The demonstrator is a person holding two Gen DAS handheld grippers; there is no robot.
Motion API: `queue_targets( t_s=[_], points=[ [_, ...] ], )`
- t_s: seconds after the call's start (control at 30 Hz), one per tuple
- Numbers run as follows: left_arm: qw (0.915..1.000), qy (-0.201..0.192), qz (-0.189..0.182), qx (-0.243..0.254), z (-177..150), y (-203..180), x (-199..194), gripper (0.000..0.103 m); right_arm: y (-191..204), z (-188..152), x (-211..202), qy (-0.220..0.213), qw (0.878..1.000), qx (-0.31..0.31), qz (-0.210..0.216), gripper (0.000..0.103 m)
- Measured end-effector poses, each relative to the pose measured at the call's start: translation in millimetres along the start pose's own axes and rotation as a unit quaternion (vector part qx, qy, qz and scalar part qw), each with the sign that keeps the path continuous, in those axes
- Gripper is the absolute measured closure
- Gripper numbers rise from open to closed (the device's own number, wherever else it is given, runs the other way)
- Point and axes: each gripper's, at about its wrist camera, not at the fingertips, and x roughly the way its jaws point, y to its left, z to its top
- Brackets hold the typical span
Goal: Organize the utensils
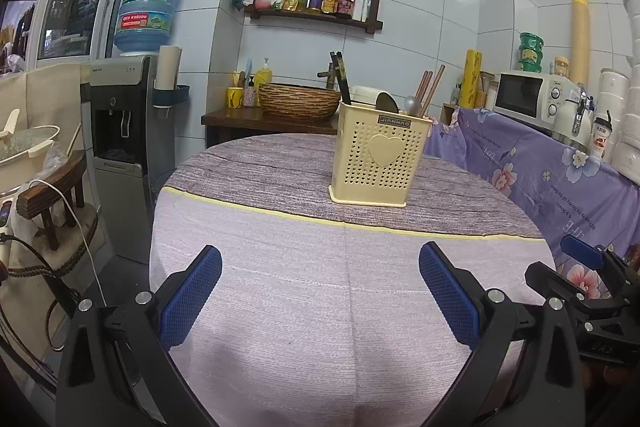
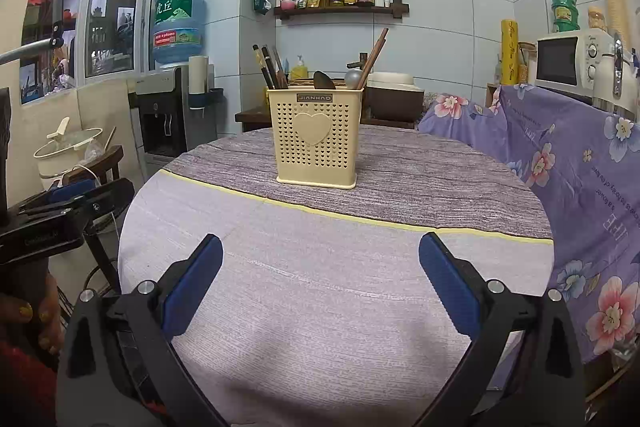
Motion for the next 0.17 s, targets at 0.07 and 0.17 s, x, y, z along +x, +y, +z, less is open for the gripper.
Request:
queue_targets(
  t_s=[0.07,0.17],
  points=[
    [1.0000,0.001,0.001,-0.001,-0.4,-0.2,0.0,0.005,0.2,-0.5,-0.8,0.000,1.000,-0.001,0.000,0.006],
    [1.0000,0.002,0.001,-0.002,-0.6,0.6,-0.1,0.005,0.4,-0.4,-0.4,0.001,1.000,0.000,0.000,0.006]
  ],
)
